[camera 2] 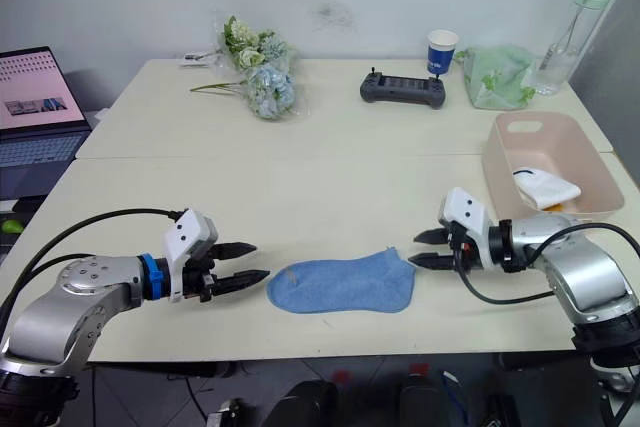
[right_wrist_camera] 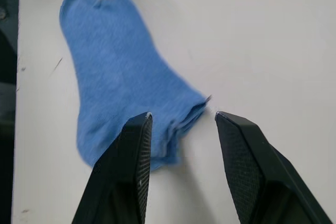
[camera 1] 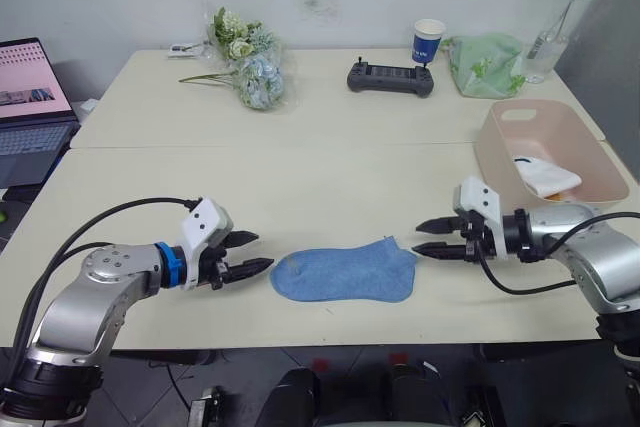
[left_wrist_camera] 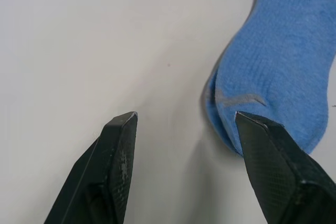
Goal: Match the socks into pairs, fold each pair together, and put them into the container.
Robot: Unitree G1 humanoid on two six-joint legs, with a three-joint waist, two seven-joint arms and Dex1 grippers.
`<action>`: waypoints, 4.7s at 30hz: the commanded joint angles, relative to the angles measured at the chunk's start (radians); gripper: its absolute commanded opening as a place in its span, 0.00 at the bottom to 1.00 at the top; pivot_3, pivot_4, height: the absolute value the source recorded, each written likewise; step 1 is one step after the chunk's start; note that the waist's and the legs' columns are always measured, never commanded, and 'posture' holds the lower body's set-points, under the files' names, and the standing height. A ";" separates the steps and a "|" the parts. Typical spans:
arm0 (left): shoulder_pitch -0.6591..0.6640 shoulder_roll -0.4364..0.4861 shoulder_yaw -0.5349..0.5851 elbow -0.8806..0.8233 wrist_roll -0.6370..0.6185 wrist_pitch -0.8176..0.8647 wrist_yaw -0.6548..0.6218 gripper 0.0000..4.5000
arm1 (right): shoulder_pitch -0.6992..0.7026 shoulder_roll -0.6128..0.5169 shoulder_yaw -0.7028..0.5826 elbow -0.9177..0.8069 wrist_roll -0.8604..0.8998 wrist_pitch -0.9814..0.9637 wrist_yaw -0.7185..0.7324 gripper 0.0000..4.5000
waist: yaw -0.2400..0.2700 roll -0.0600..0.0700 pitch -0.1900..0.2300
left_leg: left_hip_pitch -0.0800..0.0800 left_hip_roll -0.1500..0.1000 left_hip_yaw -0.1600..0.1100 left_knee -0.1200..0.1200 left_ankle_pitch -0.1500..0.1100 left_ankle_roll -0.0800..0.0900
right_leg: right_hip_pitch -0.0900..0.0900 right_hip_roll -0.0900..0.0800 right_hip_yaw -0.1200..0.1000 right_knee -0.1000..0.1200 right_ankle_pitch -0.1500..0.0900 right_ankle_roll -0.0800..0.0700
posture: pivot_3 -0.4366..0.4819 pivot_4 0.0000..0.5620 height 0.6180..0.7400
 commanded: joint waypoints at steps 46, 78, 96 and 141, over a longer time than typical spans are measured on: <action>0.050 -0.126 -0.124 -0.072 0.146 -0.296 0.056 0.00 | 0.223 0.053 0.032 -0.014 -0.050 0.000 -0.137 0.61 | 0.002 0.000 -0.001 | 0.003 0.000 0.000 0.000 0.000 0.000 | 0.004 0.001 0.000 -0.001 0.000 0.000 | 0.48 0.27 1.00; -0.272 -0.324 -0.479 0.234 0.260 -0.169 0.001 0.00 | 0.050 -0.047 -0.048 0.073 0.050 0.086 0.054 0.00 | 0.000 0.000 0.000 | 0.003 0.000 0.000 0.001 0.000 0.000 | 0.004 0.001 -0.001 0.000 0.000 0.000 | 0.48 0.27 1.00; -0.223 -0.317 -0.430 0.194 0.244 -0.162 -0.011 0.00 | -0.089 0.242 -0.042 -0.103 0.431 0.489 -0.166 0.00 | 0.001 -0.001 -0.001 | 0.005 -0.001 -0.002 0.001 0.000 0.000 | 0.008 0.000 -0.002 -0.001 0.000 0.000 | 0.48 0.27 1.00; -0.019 -0.097 -0.344 0.039 0.211 -0.142 0.058 0.00 | -0.119 0.240 0.129 0.053 0.202 0.568 -0.282 0.64 | -0.001 0.000 -0.001 | 0.002 0.000 0.000 0.000 0.000 0.000 | 0.002 0.000 0.000 0.000 0.000 0.000 | 0.48 0.27 1.00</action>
